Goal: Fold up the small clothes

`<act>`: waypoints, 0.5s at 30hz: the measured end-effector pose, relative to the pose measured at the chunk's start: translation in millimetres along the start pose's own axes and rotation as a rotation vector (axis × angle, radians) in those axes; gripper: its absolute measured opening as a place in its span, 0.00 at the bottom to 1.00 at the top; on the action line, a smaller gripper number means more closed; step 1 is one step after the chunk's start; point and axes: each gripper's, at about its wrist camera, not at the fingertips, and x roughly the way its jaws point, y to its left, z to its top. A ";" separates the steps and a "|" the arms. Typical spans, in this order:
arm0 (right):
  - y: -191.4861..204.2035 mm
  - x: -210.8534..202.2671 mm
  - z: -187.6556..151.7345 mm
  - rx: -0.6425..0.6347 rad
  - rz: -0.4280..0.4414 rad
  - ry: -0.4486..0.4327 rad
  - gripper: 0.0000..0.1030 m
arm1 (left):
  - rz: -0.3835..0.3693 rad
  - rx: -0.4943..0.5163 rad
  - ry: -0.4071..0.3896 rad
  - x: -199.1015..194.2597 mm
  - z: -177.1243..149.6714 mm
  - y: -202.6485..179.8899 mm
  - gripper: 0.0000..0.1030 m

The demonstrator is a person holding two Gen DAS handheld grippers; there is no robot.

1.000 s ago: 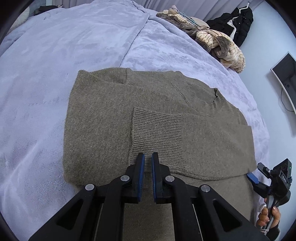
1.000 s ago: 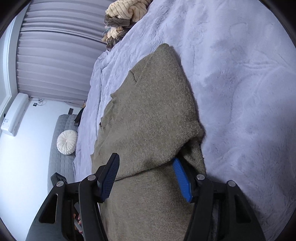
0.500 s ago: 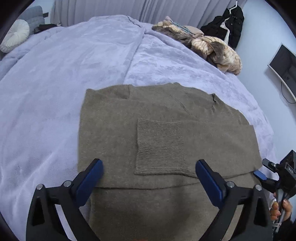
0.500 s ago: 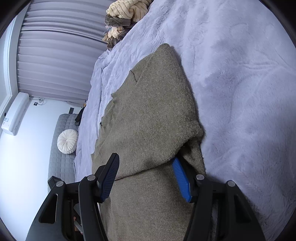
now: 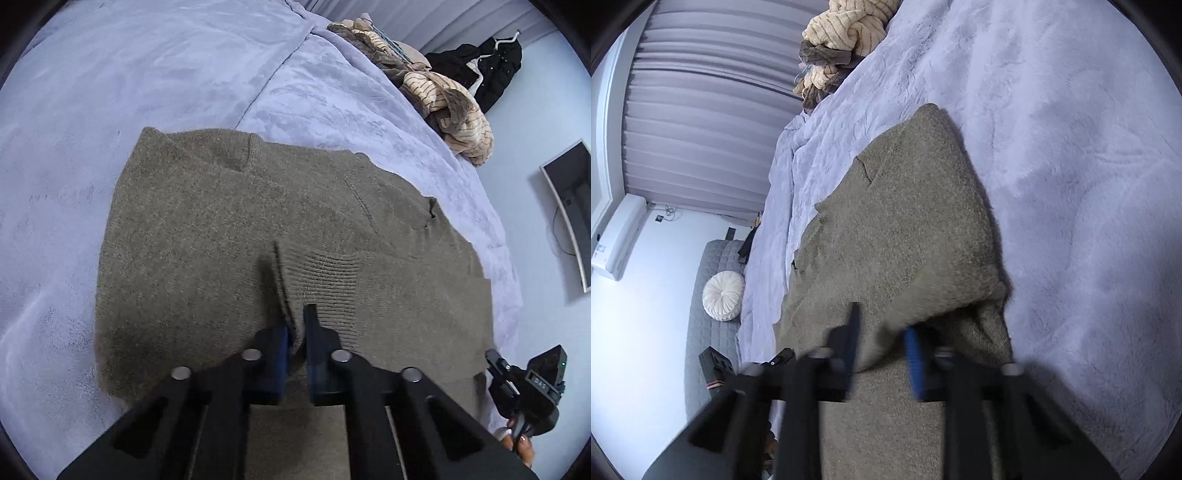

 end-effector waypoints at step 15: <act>-14.3 -29.5 -9.2 -0.130 -0.136 0.042 0.10 | 0.143 0.128 -0.096 -41.9 -12.4 9.6 0.08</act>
